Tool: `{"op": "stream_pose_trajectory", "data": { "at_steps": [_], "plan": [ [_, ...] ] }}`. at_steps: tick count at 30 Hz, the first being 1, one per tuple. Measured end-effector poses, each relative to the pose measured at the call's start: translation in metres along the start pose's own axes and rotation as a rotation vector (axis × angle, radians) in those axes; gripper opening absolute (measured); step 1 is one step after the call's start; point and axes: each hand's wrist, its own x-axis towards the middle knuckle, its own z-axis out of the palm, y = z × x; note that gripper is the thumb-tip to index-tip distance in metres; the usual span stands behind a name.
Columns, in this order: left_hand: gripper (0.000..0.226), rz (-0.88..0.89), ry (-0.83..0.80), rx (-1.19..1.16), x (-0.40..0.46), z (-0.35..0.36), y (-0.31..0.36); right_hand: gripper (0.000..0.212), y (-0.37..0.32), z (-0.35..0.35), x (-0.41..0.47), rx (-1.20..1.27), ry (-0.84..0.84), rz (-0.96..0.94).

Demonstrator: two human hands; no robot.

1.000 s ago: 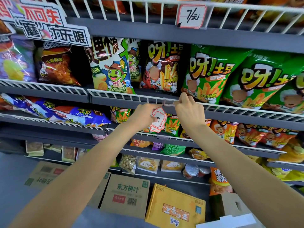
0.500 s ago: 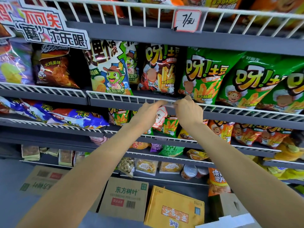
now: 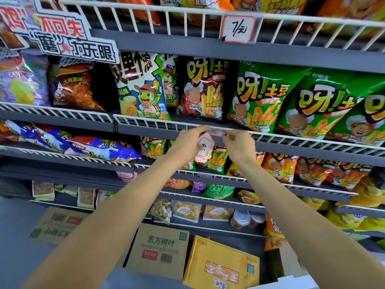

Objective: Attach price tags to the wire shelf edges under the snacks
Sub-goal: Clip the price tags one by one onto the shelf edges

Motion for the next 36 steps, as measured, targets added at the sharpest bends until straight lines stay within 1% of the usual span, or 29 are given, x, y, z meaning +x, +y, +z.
{"op": "stream_pose_trajectory", "data": {
  "at_steps": [3,6,9,12,15,17,20,23,26,28,30,32,36],
  "plan": [
    [0.053,-0.031,0.103,-0.101,-0.011,-0.003,0.001,0.020,-0.002,-0.004,-0.004,-0.016,-0.073,-0.051],
    [0.047,-0.080,0.187,-0.170,-0.025,-0.007,0.008,0.021,-0.009,-0.009,-0.015,0.069,-0.170,-0.119],
    [0.035,-0.157,0.267,-0.327,-0.042,-0.011,0.017,0.017,-0.013,-0.015,-0.025,0.121,-0.264,-0.187],
    [0.023,-0.213,0.309,-0.431,-0.062,-0.014,0.025,0.009,-0.014,-0.022,-0.036,0.218,-0.299,-0.194],
    [0.018,-0.231,0.372,-0.507,-0.087,-0.017,0.031,0.015,-0.019,-0.025,-0.050,0.348,-0.350,-0.187],
    [0.014,-0.245,0.400,-0.549,-0.103,-0.019,0.031,0.014,-0.025,-0.024,-0.062,0.395,-0.364,-0.207],
    [0.012,-0.258,0.445,-0.603,-0.126,-0.023,0.024,0.007,-0.035,-0.019,-0.082,0.489,-0.405,-0.199],
    [0.011,-0.272,0.487,-0.672,-0.147,-0.029,0.011,0.008,-0.048,-0.009,-0.098,0.523,-0.443,-0.193],
    [0.014,-0.281,0.500,-0.816,-0.165,-0.037,-0.005,0.007,-0.064,0.005,-0.112,0.550,-0.462,-0.200],
    [0.016,-0.285,0.483,-0.920,-0.175,-0.044,-0.019,0.010,-0.074,0.017,-0.121,0.534,-0.447,-0.207],
    [0.018,-0.267,0.449,-0.903,-0.183,-0.052,-0.033,0.013,-0.084,0.028,-0.130,0.524,-0.427,-0.195],
    [0.018,-0.238,0.414,-0.806,-0.188,-0.062,-0.047,0.013,-0.094,0.039,-0.138,0.549,-0.417,-0.165],
    [0.014,-0.150,0.306,-0.621,-0.192,-0.079,-0.071,0.003,-0.106,0.057,-0.148,0.560,-0.353,-0.125]
  ]
}}
